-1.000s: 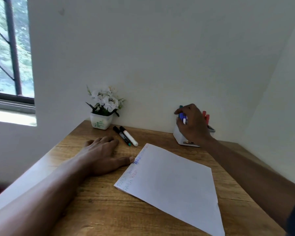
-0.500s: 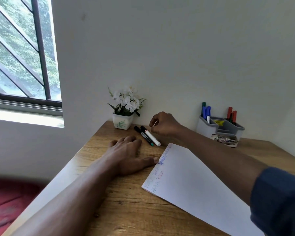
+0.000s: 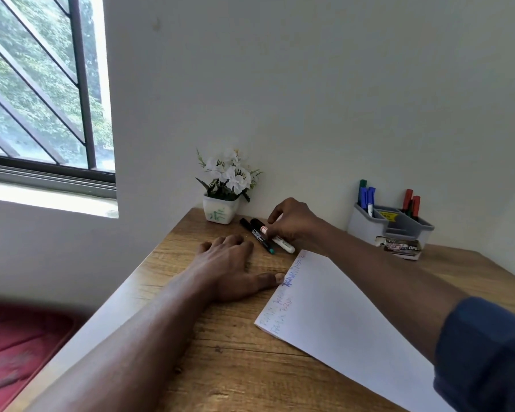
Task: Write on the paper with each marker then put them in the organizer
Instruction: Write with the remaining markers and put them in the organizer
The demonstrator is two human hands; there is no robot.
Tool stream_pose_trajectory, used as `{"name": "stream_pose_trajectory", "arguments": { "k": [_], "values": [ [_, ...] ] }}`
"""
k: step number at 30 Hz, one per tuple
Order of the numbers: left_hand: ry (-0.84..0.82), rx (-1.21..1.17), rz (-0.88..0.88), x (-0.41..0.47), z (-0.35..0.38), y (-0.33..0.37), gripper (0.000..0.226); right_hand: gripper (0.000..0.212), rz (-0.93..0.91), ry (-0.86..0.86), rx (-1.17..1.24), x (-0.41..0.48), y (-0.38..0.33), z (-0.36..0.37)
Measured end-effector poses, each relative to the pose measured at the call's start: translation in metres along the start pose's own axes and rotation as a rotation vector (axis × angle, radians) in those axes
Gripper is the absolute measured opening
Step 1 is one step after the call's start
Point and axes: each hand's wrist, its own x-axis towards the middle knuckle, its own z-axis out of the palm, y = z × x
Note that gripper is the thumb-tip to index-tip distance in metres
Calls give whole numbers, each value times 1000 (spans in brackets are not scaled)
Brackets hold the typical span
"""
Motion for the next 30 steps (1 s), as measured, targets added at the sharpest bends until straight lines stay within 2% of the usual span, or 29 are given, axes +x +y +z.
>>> {"name": "stream_pose_trajectory", "arguments": {
  "k": [5,10,12,14,17,22,26,30],
  "values": [
    [42,-3,12,-2,2,0,110,26,-43,164,70,-8,3,-4],
    [64,-44,9,-4,1,0,108,15,-252,242,64,-48,14,-34],
    [170,-105,44,-6,2,2,106,13,-306,242,54,-76,25,-43],
    [362,-146,141,-8,2,1,102,13,-379,272,72,-104,37,-44],
    [597,-102,320,-17,2,14,90,23,-520,336,19,-146,54,-41],
    [774,152,601,-28,4,34,46,42,-598,321,-163,-169,67,-39],
    [835,195,664,-39,5,42,25,40,-652,278,-234,-169,64,-33],
    [882,206,679,-48,0,45,25,40,-708,300,-311,-171,62,-30]
  ]
}}
